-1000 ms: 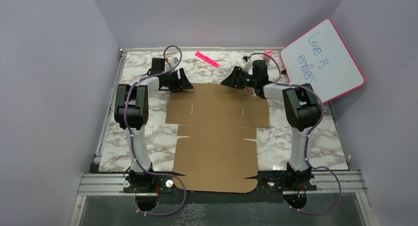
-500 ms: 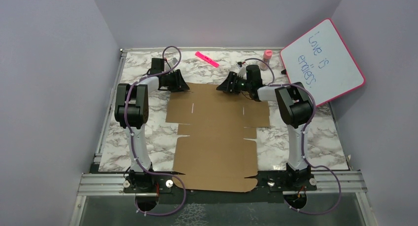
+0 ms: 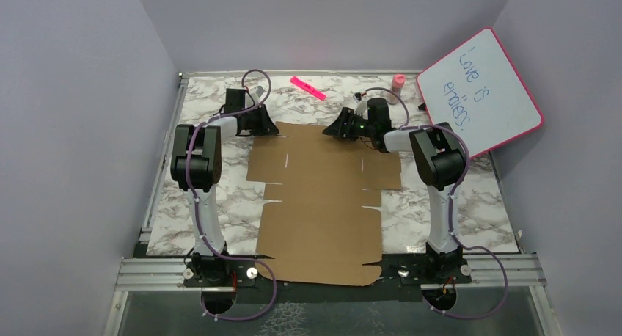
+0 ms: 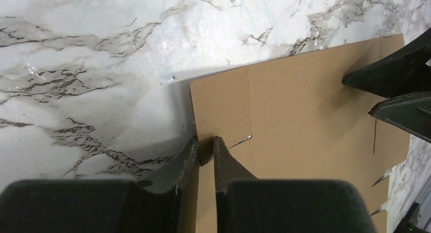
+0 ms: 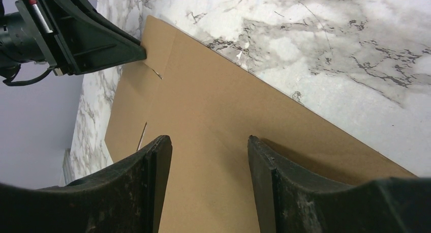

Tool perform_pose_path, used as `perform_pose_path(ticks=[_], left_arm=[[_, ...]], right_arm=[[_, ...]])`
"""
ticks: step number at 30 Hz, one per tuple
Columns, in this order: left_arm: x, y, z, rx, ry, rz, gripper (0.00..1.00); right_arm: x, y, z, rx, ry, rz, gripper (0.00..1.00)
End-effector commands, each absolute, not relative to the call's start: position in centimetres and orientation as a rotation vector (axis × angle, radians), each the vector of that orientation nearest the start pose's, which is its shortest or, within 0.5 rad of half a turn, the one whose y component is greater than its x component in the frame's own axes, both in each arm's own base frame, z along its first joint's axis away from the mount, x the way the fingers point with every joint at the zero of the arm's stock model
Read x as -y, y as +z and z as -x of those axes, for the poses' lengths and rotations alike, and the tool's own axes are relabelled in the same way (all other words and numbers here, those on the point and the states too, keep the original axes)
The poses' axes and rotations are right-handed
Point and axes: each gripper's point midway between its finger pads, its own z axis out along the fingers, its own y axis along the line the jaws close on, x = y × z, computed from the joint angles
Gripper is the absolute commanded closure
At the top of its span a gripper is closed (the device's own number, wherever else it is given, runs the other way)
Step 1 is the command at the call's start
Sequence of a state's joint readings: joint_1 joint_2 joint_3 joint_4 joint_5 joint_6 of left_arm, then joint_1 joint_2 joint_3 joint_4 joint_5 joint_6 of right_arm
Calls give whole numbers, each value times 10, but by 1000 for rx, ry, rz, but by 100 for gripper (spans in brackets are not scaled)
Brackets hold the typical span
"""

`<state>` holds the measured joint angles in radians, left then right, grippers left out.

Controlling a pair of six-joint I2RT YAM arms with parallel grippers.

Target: Fold the paper box

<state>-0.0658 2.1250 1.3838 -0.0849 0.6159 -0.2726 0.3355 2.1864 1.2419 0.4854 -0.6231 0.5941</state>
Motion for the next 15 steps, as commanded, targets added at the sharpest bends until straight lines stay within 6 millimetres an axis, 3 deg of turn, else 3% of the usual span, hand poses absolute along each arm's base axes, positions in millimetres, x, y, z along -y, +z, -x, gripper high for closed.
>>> perform_pose_path(ticks=[1,9,15], left_arm=[[151,48,-486,-2328,-829,-102,89],[170,67,-481,-2307,-692,-187,95],[188,64,-470,-2351,-568,-235,96]], right_arm=[[-282,8,-450,-2249,1153,105,38],[-280,2,-447,-2272,1121,85,38],[-278,-2,-446,-2286,1106,77,38]])
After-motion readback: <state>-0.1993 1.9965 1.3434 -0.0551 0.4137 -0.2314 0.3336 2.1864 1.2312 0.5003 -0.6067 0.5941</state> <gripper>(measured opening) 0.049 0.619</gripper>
